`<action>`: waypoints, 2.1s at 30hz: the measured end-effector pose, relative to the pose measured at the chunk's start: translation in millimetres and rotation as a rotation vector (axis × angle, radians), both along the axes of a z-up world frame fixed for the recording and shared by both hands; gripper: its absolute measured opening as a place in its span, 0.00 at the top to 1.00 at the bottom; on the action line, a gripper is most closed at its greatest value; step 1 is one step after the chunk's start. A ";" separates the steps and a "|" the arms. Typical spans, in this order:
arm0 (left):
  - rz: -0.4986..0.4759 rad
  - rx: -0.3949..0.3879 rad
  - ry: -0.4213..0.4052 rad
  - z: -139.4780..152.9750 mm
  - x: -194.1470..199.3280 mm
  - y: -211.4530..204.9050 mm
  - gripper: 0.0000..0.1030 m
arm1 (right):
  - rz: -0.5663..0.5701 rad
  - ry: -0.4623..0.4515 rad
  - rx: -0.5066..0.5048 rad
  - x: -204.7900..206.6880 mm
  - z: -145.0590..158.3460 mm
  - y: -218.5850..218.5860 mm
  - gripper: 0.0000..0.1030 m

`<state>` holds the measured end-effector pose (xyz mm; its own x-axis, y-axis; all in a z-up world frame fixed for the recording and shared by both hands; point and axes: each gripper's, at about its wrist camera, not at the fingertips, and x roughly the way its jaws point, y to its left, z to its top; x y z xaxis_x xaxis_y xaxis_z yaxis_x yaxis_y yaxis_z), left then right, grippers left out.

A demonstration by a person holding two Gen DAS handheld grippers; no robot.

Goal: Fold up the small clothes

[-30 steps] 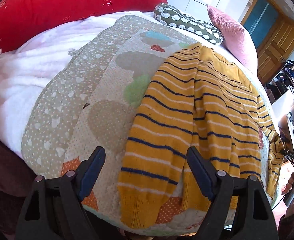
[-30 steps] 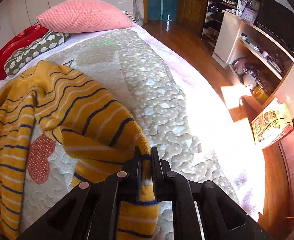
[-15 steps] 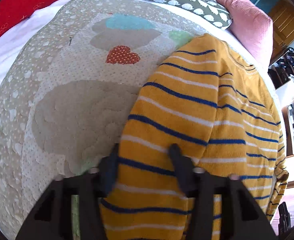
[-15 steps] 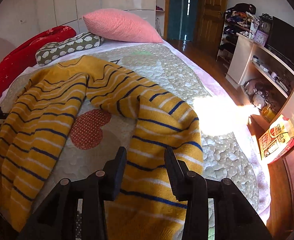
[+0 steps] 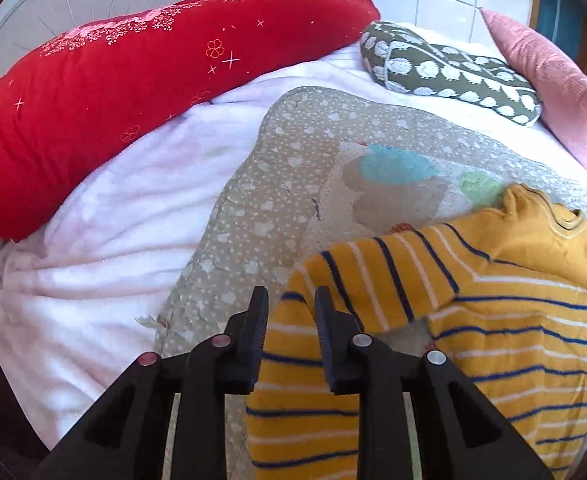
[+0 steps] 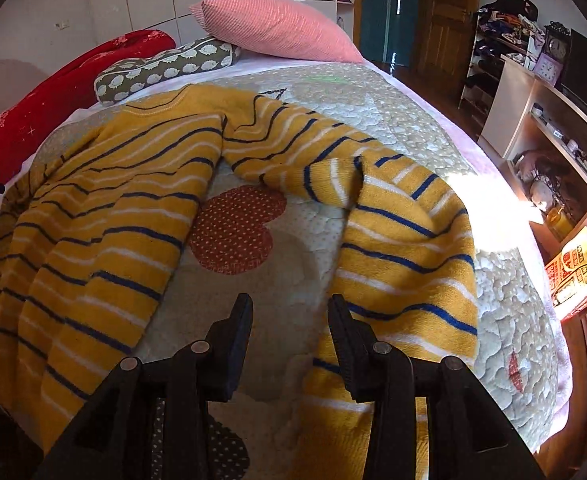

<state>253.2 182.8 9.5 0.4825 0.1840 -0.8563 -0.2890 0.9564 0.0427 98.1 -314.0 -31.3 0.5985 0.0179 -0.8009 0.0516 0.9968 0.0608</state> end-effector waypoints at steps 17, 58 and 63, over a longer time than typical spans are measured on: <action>-0.356 -0.488 0.109 -71.9 -185.6 -125.3 0.63 | 0.205 0.045 0.310 -36.0 -30.5 38.3 0.59; -0.144 -0.556 0.056 -73.3 -242.5 -107.1 0.64 | 0.143 0.013 0.419 -63.5 -30.0 17.2 0.66; -0.188 -0.460 0.080 -60.4 -248.5 -127.1 0.92 | 0.170 0.025 0.450 -62.5 -19.5 7.8 0.94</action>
